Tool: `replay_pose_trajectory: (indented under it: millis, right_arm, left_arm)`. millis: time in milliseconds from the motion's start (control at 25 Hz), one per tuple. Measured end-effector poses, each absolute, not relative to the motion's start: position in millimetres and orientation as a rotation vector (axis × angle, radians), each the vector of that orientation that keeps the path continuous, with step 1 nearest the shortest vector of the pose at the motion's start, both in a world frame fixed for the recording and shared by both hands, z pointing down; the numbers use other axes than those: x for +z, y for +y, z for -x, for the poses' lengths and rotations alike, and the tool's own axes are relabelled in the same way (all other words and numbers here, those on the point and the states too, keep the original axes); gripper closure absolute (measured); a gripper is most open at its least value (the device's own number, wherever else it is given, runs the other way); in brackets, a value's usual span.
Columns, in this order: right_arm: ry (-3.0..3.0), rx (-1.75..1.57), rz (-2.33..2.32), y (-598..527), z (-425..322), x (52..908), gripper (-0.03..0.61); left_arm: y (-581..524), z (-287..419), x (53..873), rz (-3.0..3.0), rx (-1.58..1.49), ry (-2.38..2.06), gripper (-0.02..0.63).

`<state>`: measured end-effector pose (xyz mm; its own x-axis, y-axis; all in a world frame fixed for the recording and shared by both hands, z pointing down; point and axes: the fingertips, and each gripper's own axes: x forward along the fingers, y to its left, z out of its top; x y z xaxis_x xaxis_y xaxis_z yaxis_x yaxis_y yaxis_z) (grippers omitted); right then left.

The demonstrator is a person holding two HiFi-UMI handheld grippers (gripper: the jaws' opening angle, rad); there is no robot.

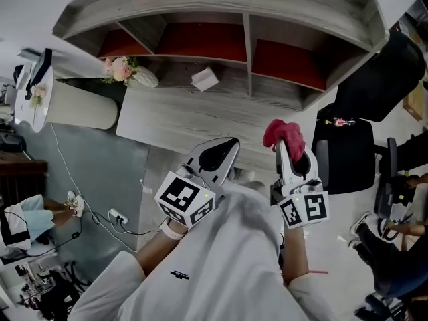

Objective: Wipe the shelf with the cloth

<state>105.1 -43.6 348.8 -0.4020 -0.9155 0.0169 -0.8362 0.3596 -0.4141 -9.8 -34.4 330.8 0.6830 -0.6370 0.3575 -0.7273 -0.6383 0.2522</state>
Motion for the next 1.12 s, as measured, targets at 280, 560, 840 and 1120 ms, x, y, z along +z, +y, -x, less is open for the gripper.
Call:
replay_pose_trajectory:
  millis: [280, 560, 840, 1120]
  right_arm:
    - [2.374, -0.461, 1.532, -72, -107, 332, 0.476]
    - [2.382, -0.432, 1.514, -124, -103, 323, 0.476]
    - [2.421, -0.391, 1.535, -183, -98, 333, 0.476]
    - [2.463, -0.500, 1.527, -247, -87, 354, 0.476]
  left_arm:
    - [-55, -3, 336, -2.528, 0.337, -1.043, 0.612]
    - [-83, 0, 337, -2.493, 0.249, -1.063, 0.612]
    - [-106, 7, 354, -2.467, 0.252, -1.097, 0.612]
    - [-123, 10, 362, -2.458, 0.249, -1.120, 0.612]
